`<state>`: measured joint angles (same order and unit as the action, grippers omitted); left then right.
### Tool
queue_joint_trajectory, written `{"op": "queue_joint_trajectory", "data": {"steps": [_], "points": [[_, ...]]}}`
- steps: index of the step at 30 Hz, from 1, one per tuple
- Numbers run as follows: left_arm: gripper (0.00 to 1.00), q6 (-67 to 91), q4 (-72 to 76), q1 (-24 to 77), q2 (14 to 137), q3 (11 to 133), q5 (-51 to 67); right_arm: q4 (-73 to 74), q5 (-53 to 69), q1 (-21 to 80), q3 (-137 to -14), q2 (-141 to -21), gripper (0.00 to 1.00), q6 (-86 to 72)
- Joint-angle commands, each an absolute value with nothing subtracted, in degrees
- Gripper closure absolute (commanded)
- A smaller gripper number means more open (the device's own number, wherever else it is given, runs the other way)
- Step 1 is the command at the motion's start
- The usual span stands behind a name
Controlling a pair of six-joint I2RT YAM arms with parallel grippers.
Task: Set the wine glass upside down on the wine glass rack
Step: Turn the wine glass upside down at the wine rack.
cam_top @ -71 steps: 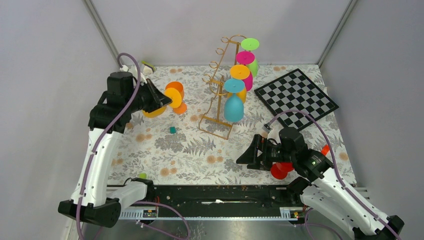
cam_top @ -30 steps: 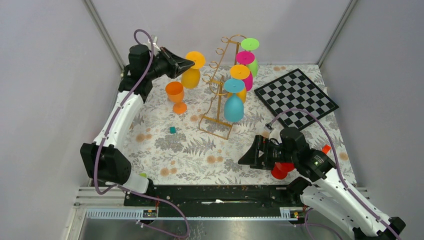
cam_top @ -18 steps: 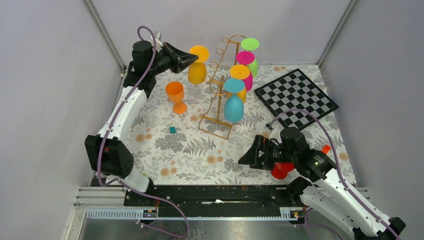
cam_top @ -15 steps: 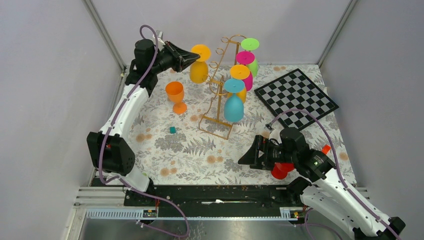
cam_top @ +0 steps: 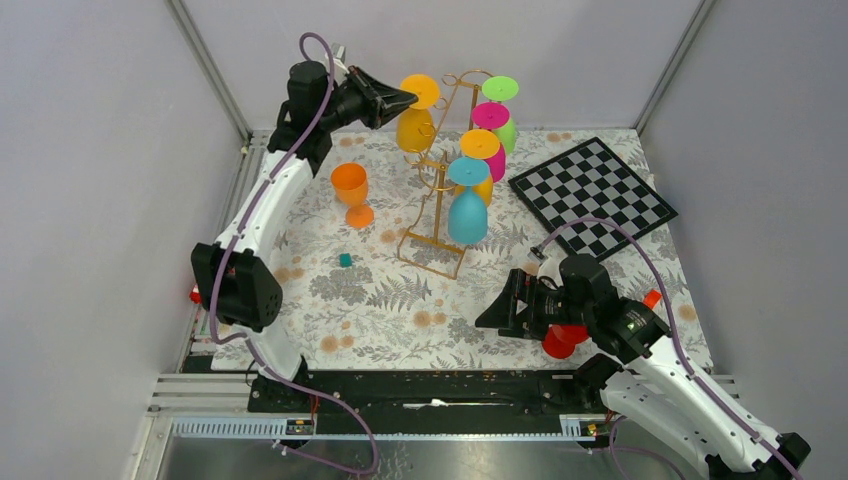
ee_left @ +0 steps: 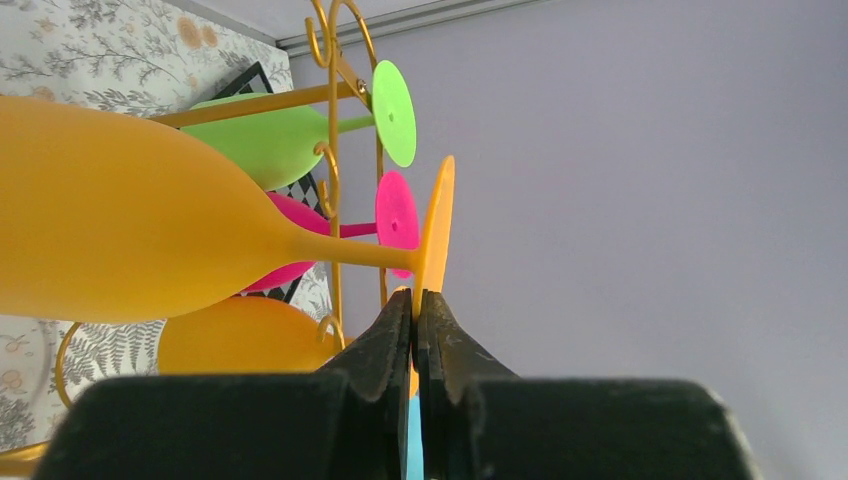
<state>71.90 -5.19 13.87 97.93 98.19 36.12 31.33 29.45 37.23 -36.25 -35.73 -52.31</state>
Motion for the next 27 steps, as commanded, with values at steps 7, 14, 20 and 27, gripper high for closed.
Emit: {"op": "queue_joint_trajectory", "data": {"steps": [7,14,20,27], "points": [[1.0,69.62,-7.77,15.46,104.91,111.9,33.63,29.64,29.73,37.57,-36.41,-35.39,0.0,-52.58],[1.0,68.64,-8.52,15.56,105.81,111.14,32.79,29.63,30.06,37.62,-36.24,-35.75,0.0,-52.15],[1.0,68.9,-8.5,16.11,107.23,112.15,32.96,29.62,30.32,37.55,-36.34,-36.16,0.01,-51.77],[1.0,68.83,-9.13,16.43,109.11,114.13,32.57,29.79,30.58,37.58,-36.37,-36.3,0.0,-51.52]]}}
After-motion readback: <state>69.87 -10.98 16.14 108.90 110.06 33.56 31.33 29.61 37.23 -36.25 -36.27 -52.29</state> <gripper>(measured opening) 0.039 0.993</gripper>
